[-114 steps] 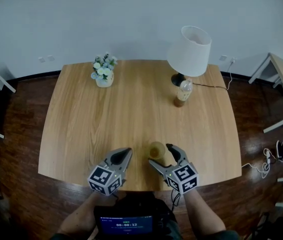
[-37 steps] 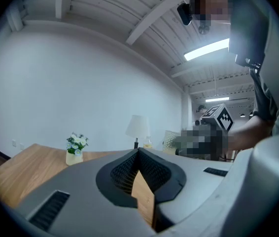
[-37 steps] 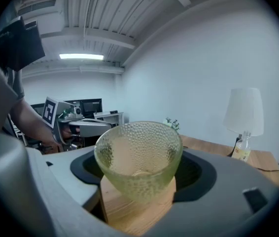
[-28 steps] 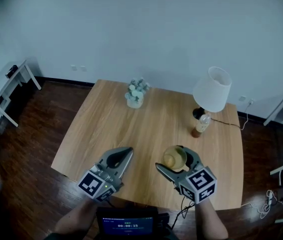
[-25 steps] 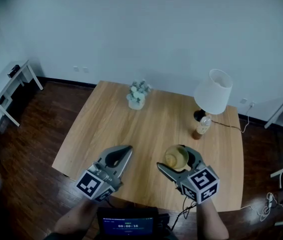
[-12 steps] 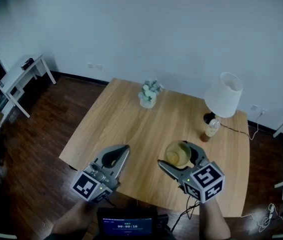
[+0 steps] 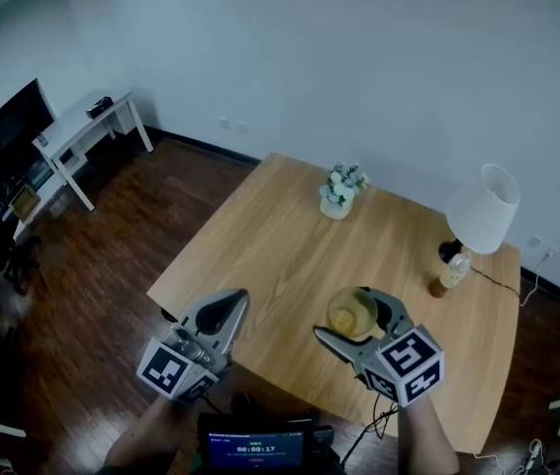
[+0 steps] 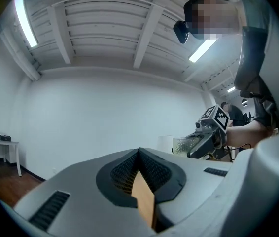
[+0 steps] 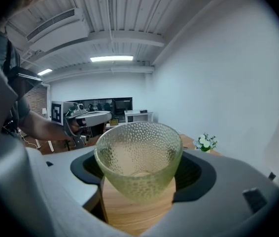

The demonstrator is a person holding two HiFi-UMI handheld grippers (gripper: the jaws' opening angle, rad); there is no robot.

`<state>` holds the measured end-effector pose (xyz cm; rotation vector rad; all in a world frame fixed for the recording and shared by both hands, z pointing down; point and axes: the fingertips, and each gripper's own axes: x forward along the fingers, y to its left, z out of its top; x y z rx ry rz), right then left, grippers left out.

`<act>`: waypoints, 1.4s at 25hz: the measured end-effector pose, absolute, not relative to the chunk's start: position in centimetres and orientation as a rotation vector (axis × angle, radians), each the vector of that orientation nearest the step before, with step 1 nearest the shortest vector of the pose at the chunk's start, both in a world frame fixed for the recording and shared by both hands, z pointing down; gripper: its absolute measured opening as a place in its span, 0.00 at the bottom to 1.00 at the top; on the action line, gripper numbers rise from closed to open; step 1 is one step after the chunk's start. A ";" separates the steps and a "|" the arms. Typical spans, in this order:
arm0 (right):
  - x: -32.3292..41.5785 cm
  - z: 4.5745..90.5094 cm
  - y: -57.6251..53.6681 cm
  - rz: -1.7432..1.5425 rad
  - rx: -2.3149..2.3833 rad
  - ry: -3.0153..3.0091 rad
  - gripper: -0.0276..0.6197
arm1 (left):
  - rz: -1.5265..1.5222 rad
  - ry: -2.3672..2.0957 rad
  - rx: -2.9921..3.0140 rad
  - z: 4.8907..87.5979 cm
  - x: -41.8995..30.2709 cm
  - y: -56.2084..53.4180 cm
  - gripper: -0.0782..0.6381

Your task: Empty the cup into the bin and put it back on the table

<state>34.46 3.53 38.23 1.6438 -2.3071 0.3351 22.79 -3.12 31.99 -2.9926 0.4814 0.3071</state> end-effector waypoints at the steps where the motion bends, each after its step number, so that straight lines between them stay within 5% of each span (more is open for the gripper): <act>1: 34.0 38.2 3.2 0.328 1.635 -2.311 0.66 | 0.313 0.500 -2.990 32.0 22.1 -3.5 0.11; 35: 11.5 36.3 -12.8 0.235 1.265 -2.480 0.66 | 0.423 0.845 -2.767 29.5 -1.3 -15.4 0.11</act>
